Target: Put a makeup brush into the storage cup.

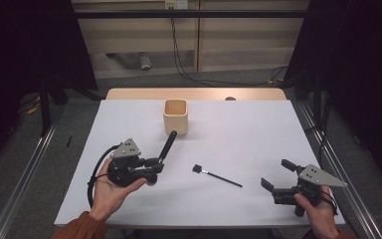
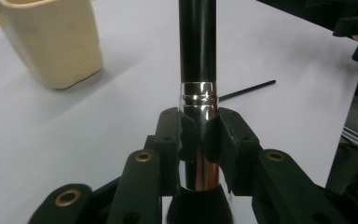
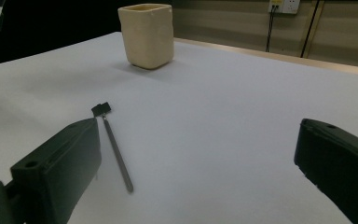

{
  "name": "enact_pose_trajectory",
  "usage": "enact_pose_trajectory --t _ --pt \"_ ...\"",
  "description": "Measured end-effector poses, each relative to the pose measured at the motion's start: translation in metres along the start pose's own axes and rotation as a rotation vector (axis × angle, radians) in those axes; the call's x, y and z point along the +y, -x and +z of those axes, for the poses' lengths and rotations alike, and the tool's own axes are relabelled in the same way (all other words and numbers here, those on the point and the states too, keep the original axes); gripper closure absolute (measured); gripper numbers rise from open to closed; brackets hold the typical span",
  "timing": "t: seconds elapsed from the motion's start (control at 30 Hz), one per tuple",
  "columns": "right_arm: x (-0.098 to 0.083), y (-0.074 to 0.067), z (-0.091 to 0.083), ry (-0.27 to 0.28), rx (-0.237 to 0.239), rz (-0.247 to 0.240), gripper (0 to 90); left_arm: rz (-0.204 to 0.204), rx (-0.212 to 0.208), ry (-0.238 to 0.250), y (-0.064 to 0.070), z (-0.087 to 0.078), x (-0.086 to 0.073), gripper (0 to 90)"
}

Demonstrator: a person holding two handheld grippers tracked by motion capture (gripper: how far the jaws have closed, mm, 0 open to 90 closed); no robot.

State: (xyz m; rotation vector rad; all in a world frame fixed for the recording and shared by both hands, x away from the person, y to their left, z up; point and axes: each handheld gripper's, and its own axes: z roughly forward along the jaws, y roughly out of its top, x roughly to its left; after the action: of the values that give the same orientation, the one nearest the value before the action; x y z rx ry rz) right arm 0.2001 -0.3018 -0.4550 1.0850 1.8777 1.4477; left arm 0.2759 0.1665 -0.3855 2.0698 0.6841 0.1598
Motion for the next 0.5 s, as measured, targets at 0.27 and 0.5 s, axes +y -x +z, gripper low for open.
enact_pose_trajectory --t 0.27,0.5 --pt "0.011 -0.005 0.007 0.021 0.054 -0.016 0.0 0.05 -0.039 -0.043 0.006 0.013 0.009 70.8" --pt "0.021 -0.01 0.02 0.02 0.118 -0.019 0.0 0.08 -0.073 -0.091 0.008 0.02 0.019 70.8"
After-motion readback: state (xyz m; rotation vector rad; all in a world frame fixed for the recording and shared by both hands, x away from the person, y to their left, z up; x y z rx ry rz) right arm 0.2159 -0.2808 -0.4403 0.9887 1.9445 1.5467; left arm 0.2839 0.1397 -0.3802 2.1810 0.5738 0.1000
